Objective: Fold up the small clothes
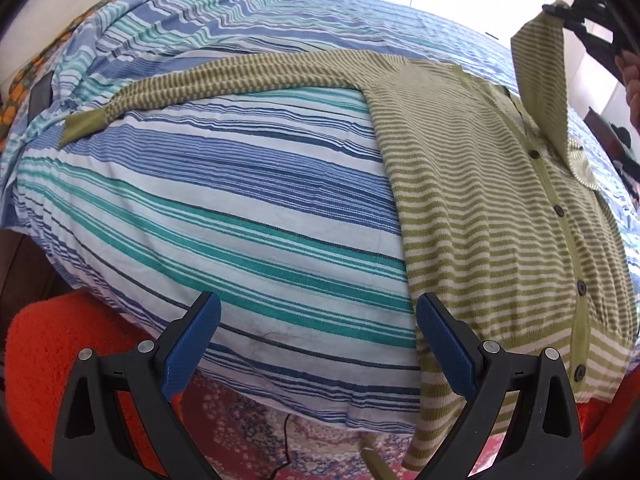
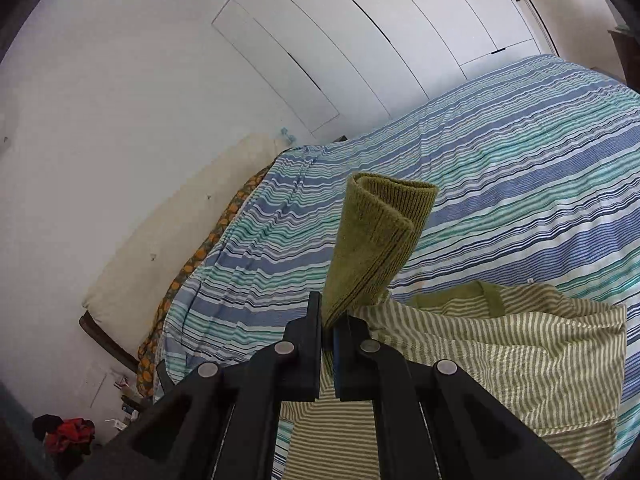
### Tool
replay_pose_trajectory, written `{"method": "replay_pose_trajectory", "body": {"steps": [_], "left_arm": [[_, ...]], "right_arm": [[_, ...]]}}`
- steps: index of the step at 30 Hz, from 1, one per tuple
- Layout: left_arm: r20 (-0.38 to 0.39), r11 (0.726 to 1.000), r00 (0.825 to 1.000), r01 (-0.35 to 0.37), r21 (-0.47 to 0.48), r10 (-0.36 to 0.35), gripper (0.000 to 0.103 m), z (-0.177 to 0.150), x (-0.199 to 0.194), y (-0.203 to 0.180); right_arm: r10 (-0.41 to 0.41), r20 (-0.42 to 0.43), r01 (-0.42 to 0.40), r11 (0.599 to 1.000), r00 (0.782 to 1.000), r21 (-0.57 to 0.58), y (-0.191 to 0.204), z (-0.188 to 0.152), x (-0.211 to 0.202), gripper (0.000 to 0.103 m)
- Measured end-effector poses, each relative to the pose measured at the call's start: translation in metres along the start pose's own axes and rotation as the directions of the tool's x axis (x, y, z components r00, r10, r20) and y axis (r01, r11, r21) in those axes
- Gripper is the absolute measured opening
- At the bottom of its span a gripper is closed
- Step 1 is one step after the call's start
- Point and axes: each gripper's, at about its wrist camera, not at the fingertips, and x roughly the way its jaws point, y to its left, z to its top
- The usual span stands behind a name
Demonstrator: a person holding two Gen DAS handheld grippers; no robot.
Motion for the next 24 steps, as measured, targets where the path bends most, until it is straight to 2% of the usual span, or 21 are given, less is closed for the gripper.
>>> {"method": "replay_pose_trajectory", "body": {"steps": [2,3,4,5,6,11,13,14,15,16,17,18,19,20,21,22,24], "left_arm": [[-0.008,0.999,1.0,0.001,-0.032,-0.002,0.099,0.001,0.002,0.007],[-0.011,0.999,1.0,0.002,-0.046,-0.002,0.099,0.001,0.003,0.01],[-0.013,0.998,1.0,0.002,-0.058,-0.003,0.099,0.001,0.003,0.013],[-0.016,0.998,1.0,0.003,-0.067,-0.004,0.099,0.001,0.004,0.014],[-0.019,0.997,1.0,0.004,-0.073,-0.005,0.099,0.001,0.005,0.016],[-0.037,0.998,0.999,0.0,-0.06,-0.002,0.099,0.002,0.013,0.012],[-0.041,0.999,0.999,-0.009,-0.038,0.008,0.099,0.002,0.016,0.006],[-0.042,1.0,0.999,-0.015,-0.025,0.014,0.099,0.002,0.017,0.002],[-0.043,1.0,0.999,-0.021,-0.012,0.02,0.099,0.001,0.017,-0.002],[-0.044,1.0,0.999,-0.026,0.0,0.026,0.099,0.001,0.017,-0.005],[-0.041,0.999,0.999,-0.031,0.012,0.031,0.099,0.0,0.017,-0.007],[-0.038,0.999,0.999,-0.035,0.023,0.036,0.099,-0.001,0.016,-0.009],[-0.036,0.999,0.998,-0.04,0.032,0.041,0.099,-0.002,0.016,-0.011],[-0.037,0.998,0.998,-0.042,0.037,0.043,0.099,-0.003,0.015,-0.012],[-0.04,0.998,0.998,-0.046,0.041,0.047,0.099,-0.003,0.015,-0.013],[-0.042,0.997,0.998,-0.054,0.047,0.056,0.099,-0.002,0.014,-0.015],[-0.032,0.995,0.997,-0.066,0.069,0.069,0.098,0.002,0.007,-0.022]], "right_arm": [[-0.048,-0.116,0.048,0.999,0.992,0.005,-0.004,-0.034,0.04,0.01],[-0.048,-0.201,0.052,0.998,0.978,0.017,-0.015,-0.05,0.055,0.032],[-0.043,-0.265,0.053,0.998,0.963,0.031,-0.024,-0.064,0.066,0.071],[-0.022,-0.288,0.035,0.998,0.957,0.042,-0.031,-0.074,0.069,0.084],[-0.008,-0.299,0.021,0.999,0.954,0.04,-0.036,-0.08,0.067,0.088],[-0.062,-0.261,0.066,0.998,0.963,0.005,-0.087,-0.072,0.024,0.088],[-0.139,-0.238,0.156,0.986,0.961,0.053,-0.13,-0.059,0.0,0.088],[-0.189,-0.24,0.216,0.973,0.952,0.088,-0.156,-0.054,-0.009,0.088],[-0.238,-0.274,0.28,0.952,0.932,0.126,-0.185,-0.057,-0.014,0.088],[-0.285,-0.359,0.362,0.917,0.889,0.167,-0.216,-0.064,-0.017,0.088],[-0.297,-0.435,0.414,0.887,0.85,0.203,-0.243,-0.073,-0.021,0.088],[-0.255,-0.416,0.378,0.892,0.873,0.247,-0.257,-0.078,-0.035,0.07],[-0.234,-0.369,0.342,0.902,0.9,0.263,-0.26,-0.079,-0.052,0.061],[-0.247,-0.348,0.342,0.907,0.904,0.246,-0.257,-0.079,-0.067,0.063],[-0.265,-0.336,0.347,0.914,0.904,0.211,-0.251,-0.08,-0.08,0.071],[-0.266,-0.32,0.334,0.925,0.909,0.18,-0.245,-0.081,-0.092,0.074],[-0.246,-0.286,0.294,0.946,0.926,0.138,-0.235,-0.081,-0.115,0.074]]}}
